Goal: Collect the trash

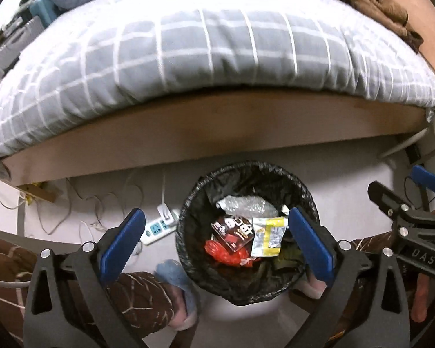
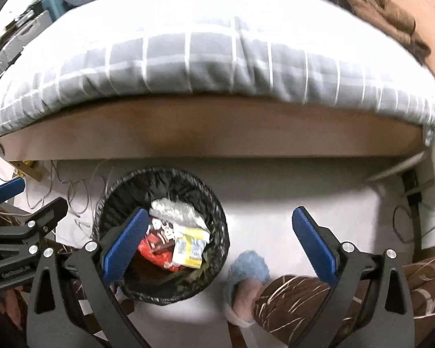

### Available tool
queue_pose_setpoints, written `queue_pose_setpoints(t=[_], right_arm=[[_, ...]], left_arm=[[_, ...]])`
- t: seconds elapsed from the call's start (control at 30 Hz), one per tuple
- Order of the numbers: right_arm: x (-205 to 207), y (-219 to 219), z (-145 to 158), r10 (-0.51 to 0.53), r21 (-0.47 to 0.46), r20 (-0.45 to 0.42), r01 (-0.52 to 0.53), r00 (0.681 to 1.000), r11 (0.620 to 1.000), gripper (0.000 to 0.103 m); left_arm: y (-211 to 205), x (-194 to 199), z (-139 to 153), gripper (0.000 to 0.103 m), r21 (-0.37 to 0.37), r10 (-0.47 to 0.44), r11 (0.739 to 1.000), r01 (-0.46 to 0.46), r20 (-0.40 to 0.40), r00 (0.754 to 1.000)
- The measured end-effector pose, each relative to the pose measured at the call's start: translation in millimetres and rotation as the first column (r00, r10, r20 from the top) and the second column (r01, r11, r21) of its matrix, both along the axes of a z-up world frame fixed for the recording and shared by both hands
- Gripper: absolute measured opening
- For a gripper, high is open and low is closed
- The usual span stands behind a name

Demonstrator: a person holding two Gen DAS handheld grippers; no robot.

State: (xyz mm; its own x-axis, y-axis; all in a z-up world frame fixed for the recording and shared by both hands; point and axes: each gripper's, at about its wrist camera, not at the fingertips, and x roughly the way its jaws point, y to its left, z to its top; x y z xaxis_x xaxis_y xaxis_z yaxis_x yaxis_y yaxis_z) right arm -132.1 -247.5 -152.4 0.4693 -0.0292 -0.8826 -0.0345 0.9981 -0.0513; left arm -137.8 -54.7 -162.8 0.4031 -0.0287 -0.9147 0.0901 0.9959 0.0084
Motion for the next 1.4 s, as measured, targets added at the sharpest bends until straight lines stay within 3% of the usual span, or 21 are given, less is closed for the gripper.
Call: queue_pose_setpoints(t=[0.13, 0.33, 0.63, 0.97, 1.4], right_arm=[[-0.4, 7.3, 36.8, 0.017, -0.001, 0.073, -0.017, 0.997, 1.000, 0.095], [-13.4, 17.5, 94.9, 0.023, 0.000, 0.189, -0.024, 0.982, 1.000, 0.095], [-54.7, 22.7, 166.6, 0.014, 0.032, 0.304, -0.025, 0.953, 0.999, 0.095], [-83.0, 27.8, 206.5, 0.020, 0.041, 0.358, -0.037, 0.933, 0.998, 0.095], [-86.0, 33.2, 207.5, 0.016, 0.040, 0.351, -0.032, 0.936, 0.999, 0.095]], left_arm=[[13.2, -1.2, 40.7, 0.097, 0.013, 0.043, 0.999, -0.044, 0.084, 0.996], [31.5, -14.1, 105.2, 0.097, -0.039, 0.088, 0.996, -0.082, 0.206, 0.975], [30.2, -52.0, 172.8, 0.097, -0.089, 0.089, 0.994, -0.065, 0.296, 0.951], [29.3, -80.3, 199.1, 0.097, -0.093, 0.080, 0.994, -0.051, 0.332, 0.940], [31.3, -79.1, 201.3, 0.097, -0.088, 0.082, 0.995, -0.056, 0.330, 0.941]])
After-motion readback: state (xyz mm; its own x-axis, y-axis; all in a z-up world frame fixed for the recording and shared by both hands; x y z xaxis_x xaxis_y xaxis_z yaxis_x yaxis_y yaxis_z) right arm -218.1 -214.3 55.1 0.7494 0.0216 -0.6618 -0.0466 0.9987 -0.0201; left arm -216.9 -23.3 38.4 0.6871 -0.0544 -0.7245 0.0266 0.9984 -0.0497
